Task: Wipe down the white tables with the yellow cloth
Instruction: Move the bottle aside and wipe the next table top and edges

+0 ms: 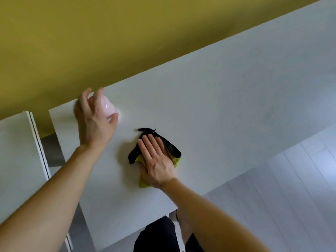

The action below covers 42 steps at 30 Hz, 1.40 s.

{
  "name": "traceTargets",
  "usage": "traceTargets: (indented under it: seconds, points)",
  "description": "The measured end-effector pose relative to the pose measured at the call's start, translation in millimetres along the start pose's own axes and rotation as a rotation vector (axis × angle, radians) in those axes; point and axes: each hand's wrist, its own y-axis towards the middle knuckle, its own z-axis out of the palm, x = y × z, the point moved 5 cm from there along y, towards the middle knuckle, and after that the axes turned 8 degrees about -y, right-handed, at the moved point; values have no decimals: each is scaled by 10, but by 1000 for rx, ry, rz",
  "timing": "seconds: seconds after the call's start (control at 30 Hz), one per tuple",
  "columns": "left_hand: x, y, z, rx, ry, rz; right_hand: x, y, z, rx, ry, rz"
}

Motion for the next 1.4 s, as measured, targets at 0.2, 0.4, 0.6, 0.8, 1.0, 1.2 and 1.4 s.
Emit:
traceTargets:
  seconds: [0.2,0.4,0.6,0.8,1.0,1.2,1.4]
  points:
    - [-685,-340,464,201,-10,543,-1453,162,-650,-52,-141,-11]
    - [-425,-316,1233,778,144,112,-2736,576,-1178,-126,-247,581]
    - [-288,-114,1375,923,248,-47,-1126,256,-635,78,-86,-123]
    - [-252,-161,1423,1005,214,-75,-2320,941,-1081,-83,-142,14]
    - [-255,-168,1363,997,199,-66,-2108,1152,-1027,-196,-198,501]
    - [-250,-169,1337,969,177,-117,-1027,994,-542,81,-88,-307]
    - [-258,-196,1345,1024,228,-124,-2559,1778,-1118,-114,-144,191]
